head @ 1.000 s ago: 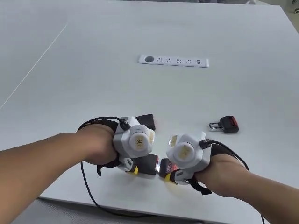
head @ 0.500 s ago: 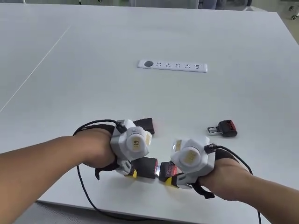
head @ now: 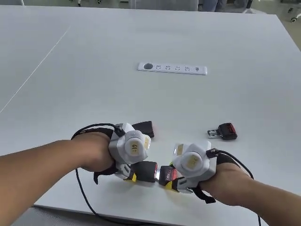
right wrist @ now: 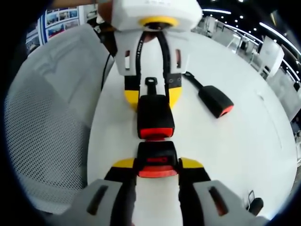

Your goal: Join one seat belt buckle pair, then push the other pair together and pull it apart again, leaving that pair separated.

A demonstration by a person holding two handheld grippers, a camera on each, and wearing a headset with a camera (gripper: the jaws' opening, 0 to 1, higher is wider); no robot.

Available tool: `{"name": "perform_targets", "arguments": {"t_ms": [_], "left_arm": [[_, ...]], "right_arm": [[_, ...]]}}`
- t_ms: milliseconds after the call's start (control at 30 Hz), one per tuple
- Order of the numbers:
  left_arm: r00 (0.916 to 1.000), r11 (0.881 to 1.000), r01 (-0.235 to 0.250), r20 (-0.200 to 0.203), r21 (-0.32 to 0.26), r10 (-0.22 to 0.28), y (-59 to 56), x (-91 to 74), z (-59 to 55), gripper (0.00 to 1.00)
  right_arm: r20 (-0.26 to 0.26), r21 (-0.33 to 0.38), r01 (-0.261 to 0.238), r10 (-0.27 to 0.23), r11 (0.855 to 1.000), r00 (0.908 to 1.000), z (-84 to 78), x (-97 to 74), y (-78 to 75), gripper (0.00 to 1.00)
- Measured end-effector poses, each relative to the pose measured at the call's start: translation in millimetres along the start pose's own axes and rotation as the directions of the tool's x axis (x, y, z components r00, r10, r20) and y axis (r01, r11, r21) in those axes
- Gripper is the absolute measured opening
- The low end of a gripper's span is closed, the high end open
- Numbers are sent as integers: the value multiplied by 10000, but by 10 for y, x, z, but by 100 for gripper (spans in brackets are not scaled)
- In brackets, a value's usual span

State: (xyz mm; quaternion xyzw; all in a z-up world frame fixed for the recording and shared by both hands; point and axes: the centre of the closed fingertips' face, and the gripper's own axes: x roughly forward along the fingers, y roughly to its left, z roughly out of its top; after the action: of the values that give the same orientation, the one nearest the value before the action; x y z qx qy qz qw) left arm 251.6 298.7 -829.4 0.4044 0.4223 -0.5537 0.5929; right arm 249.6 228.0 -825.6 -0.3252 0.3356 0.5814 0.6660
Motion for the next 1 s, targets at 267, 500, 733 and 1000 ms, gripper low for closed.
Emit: {"name": "perform_targets", "arguments": {"t_ms": [267, 500, 733, 1000], "left_arm": [[9999, 10000, 19, 101, -47, -19, 0, 1, 2, 32], [9999, 10000, 63, 93, -38, -63, 5, 2, 9, 32], [9997, 9999, 78, -225, -75, -80, 15, 14, 22, 33], [9999, 9995, -109, -45, -289, 107, 16, 5, 6, 34]], "right_arm": [[6, -16, 33, -33, 10000, 10000, 6, -1, 10, 33], [52, -44, 40, -40, 10000, 10000, 7, -3, 8, 33], [-99, 8, -48, 48, 10000, 9999, 13, -1, 7, 34], [-89, 17, -51, 51, 10000, 9999, 0, 4, 14, 34]]}}
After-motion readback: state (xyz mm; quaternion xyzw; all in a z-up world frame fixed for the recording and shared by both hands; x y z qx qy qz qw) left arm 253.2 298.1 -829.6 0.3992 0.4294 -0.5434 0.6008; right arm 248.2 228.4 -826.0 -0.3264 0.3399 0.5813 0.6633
